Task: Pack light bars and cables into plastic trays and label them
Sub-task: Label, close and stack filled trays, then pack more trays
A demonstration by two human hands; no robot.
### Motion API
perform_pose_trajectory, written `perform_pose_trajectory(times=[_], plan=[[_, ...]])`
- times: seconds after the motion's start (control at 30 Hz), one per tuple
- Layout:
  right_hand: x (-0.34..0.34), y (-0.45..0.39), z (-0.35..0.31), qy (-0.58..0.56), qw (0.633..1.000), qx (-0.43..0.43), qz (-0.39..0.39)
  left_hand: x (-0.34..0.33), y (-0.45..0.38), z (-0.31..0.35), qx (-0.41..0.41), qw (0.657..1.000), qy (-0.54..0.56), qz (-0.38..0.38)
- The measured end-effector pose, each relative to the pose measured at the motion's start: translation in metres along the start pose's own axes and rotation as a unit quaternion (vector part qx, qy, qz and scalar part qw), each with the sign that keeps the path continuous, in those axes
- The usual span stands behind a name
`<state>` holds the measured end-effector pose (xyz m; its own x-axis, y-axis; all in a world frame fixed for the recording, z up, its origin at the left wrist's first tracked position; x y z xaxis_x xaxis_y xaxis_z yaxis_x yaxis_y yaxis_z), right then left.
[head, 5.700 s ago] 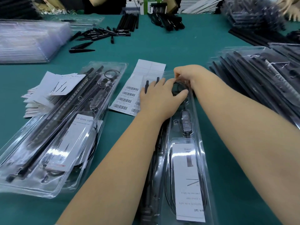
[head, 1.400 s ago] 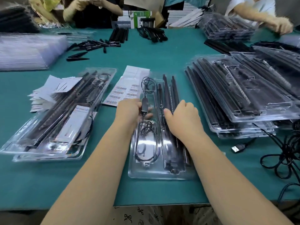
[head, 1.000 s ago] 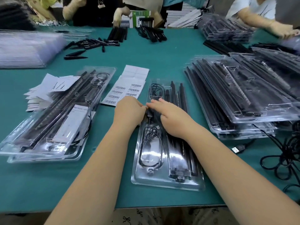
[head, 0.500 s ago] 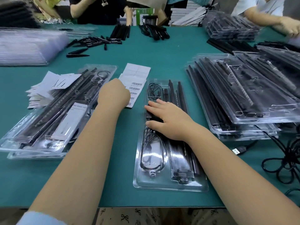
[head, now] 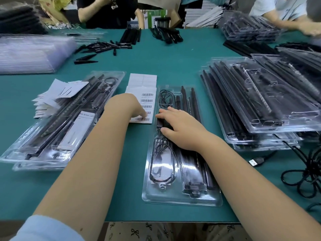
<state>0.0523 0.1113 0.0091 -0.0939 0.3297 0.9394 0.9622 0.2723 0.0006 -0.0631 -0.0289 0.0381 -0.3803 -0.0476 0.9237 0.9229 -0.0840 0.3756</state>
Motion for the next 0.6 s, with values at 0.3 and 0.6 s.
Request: perform_pose_trajectory(times=[0.3,0.6], plan=[[0.004,0.003,-0.004,-0.005,1.000,0.003,0.008,-0.005,0.010,-0.019,0.013,0.985,0.125,0.119],[-0.002,0.000,0.004,-0.019,1.000,-0.015,-0.013,0.019,0.051,-0.030,-0.206,0.751,0.558,0.285]])
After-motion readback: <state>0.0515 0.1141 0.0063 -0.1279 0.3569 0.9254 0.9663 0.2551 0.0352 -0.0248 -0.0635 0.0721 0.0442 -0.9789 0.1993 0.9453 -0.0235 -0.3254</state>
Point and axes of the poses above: each hand's wrist, its own y-axis away from the middle knuckle, its own x-axis out of the back of the hand, z = x × y, the point moved 1 cm from there along -y, towards the middle knuckle, and after that the axes turned 7 degrees about -z, right-handed, at the moved point
